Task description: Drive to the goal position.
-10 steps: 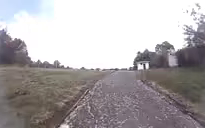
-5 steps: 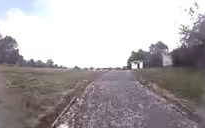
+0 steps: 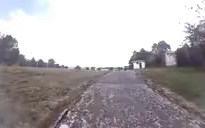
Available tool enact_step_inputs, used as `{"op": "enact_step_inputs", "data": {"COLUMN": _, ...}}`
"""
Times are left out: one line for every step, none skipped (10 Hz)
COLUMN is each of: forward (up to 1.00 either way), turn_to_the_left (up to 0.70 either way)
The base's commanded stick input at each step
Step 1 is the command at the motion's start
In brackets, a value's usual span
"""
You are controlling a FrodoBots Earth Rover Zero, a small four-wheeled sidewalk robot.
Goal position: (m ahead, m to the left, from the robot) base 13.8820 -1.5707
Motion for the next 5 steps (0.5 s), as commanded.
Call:
{"op": "enact_step_inputs", "data": {"forward": 1.0, "turn_to_the_left": -0.39}}
{"op": "enact_step_inputs", "data": {"forward": 1.0, "turn_to_the_left": -0.39}}
{"op": "enact_step_inputs", "data": {"forward": 1.0, "turn_to_the_left": -0.25}}
{"op": "enact_step_inputs", "data": {"forward": 1.0, "turn_to_the_left": -0.08}}
{"op": "enact_step_inputs", "data": {"forward": 1.0, "turn_to_the_left": 0.0}}
